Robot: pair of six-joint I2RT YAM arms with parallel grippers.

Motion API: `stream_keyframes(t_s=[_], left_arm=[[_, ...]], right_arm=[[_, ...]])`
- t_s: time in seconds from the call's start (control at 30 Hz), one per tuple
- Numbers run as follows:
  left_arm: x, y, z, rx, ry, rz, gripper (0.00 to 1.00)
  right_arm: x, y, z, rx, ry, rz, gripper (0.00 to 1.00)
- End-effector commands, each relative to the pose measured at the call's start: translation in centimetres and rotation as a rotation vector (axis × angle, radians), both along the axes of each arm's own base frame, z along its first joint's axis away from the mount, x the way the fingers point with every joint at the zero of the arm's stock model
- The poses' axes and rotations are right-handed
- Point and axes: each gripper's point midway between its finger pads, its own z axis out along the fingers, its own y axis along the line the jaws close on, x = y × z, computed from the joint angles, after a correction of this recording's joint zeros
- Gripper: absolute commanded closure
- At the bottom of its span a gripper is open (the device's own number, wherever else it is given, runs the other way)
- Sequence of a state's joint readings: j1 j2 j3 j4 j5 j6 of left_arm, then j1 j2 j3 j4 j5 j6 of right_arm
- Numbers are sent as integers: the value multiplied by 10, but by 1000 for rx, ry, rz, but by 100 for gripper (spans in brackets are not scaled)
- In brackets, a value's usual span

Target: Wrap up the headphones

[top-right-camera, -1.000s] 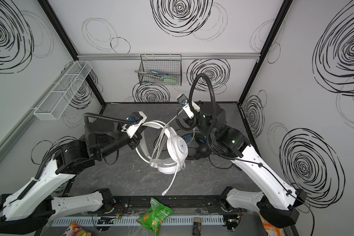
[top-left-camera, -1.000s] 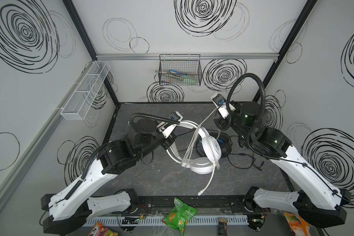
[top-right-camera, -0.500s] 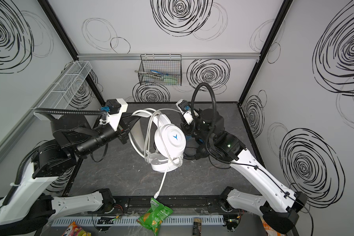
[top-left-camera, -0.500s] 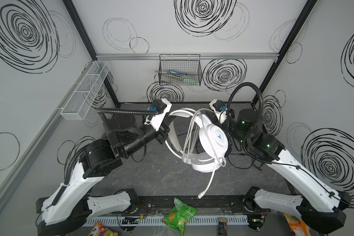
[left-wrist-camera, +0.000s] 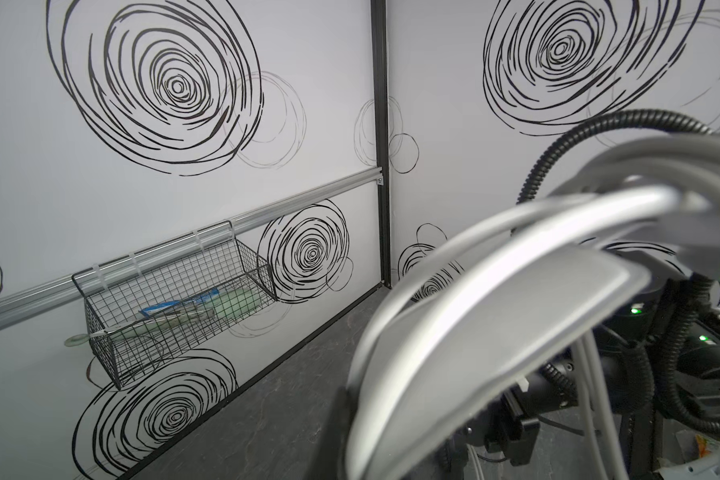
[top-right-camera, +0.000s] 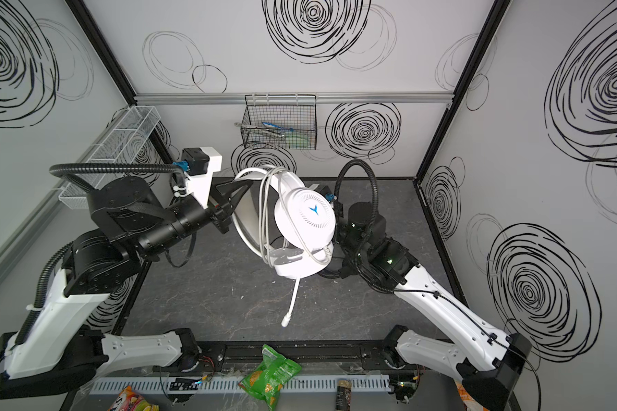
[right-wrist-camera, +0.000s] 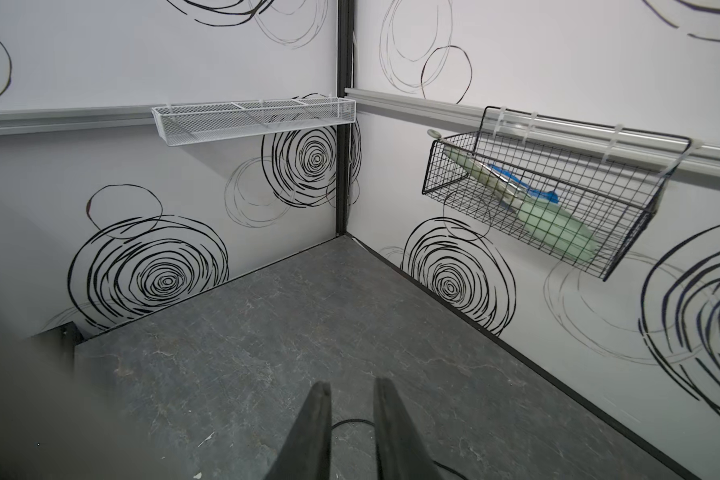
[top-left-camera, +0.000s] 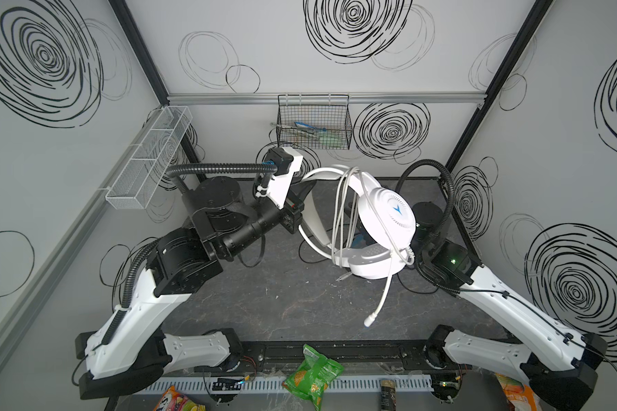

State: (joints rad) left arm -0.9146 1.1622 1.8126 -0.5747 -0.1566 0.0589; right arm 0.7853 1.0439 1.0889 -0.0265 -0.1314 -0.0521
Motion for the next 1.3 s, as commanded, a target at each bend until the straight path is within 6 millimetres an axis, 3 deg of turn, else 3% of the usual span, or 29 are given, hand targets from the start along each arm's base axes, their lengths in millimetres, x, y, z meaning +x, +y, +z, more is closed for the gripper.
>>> stream_keyframes(t_s=[0.0, 0.27, 1.03, 1.27], left_arm=[[-10, 13, 49, -179, -65, -2, 100], [-5, 11, 48, -173, -50, 10, 100], [-2, 7, 53, -180, -35, 11, 100], [-2, 9, 56, -190, -33, 19, 100]], right_arm=[[-11, -2, 12, 118, 29, 39, 75], [-14, -4, -12, 124, 97, 44, 68], [-20, -7, -96, 106, 284, 42, 73], [-22, -9, -113, 106, 325, 39, 74]])
